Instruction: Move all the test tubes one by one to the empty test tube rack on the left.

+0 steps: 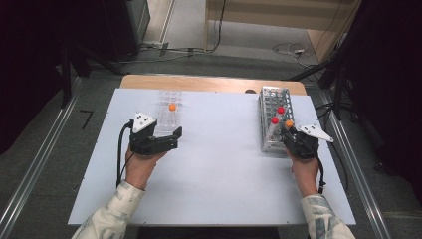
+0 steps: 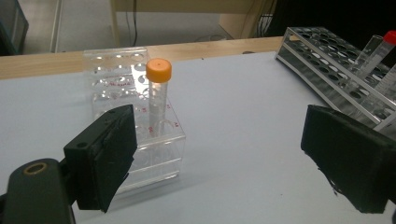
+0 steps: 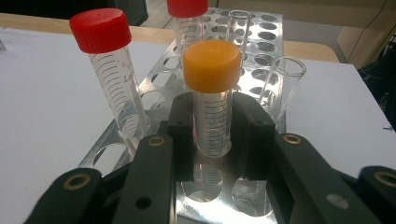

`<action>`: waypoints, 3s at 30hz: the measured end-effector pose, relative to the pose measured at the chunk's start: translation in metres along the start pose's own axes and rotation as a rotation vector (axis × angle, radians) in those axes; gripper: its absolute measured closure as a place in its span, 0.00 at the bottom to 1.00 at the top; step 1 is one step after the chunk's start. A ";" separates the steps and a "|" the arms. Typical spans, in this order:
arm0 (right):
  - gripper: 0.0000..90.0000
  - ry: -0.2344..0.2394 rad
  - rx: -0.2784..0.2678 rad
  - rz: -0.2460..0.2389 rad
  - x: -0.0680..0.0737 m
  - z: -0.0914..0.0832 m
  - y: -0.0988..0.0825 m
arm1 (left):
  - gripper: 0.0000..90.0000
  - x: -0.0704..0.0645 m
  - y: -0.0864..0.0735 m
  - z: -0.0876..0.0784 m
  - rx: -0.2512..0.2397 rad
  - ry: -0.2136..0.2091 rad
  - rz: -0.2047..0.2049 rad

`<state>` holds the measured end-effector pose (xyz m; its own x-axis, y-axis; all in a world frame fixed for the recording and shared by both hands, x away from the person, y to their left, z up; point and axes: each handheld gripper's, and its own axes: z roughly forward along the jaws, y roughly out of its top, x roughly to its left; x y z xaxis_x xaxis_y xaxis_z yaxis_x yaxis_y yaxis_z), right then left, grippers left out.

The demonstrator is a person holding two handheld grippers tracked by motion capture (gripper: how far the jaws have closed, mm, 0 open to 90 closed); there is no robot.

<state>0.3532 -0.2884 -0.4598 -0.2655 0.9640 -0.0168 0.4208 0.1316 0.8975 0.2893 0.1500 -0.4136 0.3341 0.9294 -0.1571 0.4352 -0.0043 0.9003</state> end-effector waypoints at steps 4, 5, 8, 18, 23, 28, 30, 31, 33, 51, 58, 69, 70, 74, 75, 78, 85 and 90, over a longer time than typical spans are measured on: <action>0.79 -0.005 -0.006 -0.002 0.000 -0.001 0.000 | 0.12 -0.001 0.000 0.000 0.005 -0.001 0.003; 0.79 -0.005 -0.006 -0.002 0.000 -0.001 0.000 | 0.12 -0.001 0.000 0.000 0.005 -0.001 0.003; 0.79 -0.008 -0.013 -0.001 0.000 -0.002 0.001 | 0.12 0.000 0.000 0.000 0.004 0.000 0.004; 0.79 -0.028 -0.052 -0.021 0.003 -0.014 0.014 | 0.12 0.000 0.000 0.000 0.002 0.001 0.004; 0.79 -0.025 -0.075 -0.018 0.003 -0.021 0.020 | 0.12 0.000 0.000 0.000 0.000 0.002 0.006; 0.79 -0.026 -0.099 -0.019 0.003 -0.030 0.028 | 0.12 0.000 0.000 0.000 0.001 0.002 0.006; 0.79 -0.019 -0.105 -0.021 0.004 -0.034 0.031 | 0.12 0.000 0.000 0.000 0.000 0.001 0.006; 0.79 -0.018 -0.108 -0.025 0.004 -0.036 0.032 | 0.12 0.000 0.000 0.000 0.001 0.000 0.006; 0.79 -0.011 -0.114 -0.026 0.006 -0.040 0.035 | 0.12 0.000 0.000 -0.001 0.001 0.000 0.007; 0.79 0.145 -0.105 -0.043 0.035 -0.063 0.038 | 0.12 -0.002 0.000 -0.001 0.001 -0.005 0.005; 0.79 0.191 -0.092 -0.065 0.050 -0.060 0.035 | 0.12 -0.004 0.000 -0.001 0.005 -0.015 0.005; 0.79 0.296 -0.050 -0.140 0.092 -0.049 0.022 | 0.13 -0.018 0.000 -0.001 0.005 -0.054 0.029; 0.79 0.307 -0.044 -0.145 0.096 -0.047 0.020 | 0.13 -0.020 0.000 -0.001 0.006 -0.058 0.035; 0.79 0.345 -0.021 -0.175 0.114 -0.040 0.012 | 0.13 -0.026 -0.001 0.000 0.015 -0.071 0.049; 0.79 0.357 -0.014 -0.180 0.118 -0.039 0.011 | 0.13 -0.028 -0.002 0.000 0.017 -0.078 0.052; 0.79 0.379 -0.007 -0.200 0.129 -0.035 0.007 | 0.13 -0.034 -0.003 0.001 0.019 -0.092 0.063; 0.79 0.429 0.007 -0.215 0.150 -0.032 0.002 | 0.14 -0.050 -0.006 0.004 0.040 -0.147 0.098; 0.79 0.455 0.020 -0.221 0.160 -0.030 0.000 | 0.17 -0.061 -0.008 0.005 0.046 -0.179 0.122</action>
<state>0.2844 -0.1408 -0.4497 -0.6995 0.7146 -0.0077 0.3272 0.3298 0.8855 0.2700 0.0909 -0.4131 0.5281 0.8404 -0.1215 0.4188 -0.1333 0.8982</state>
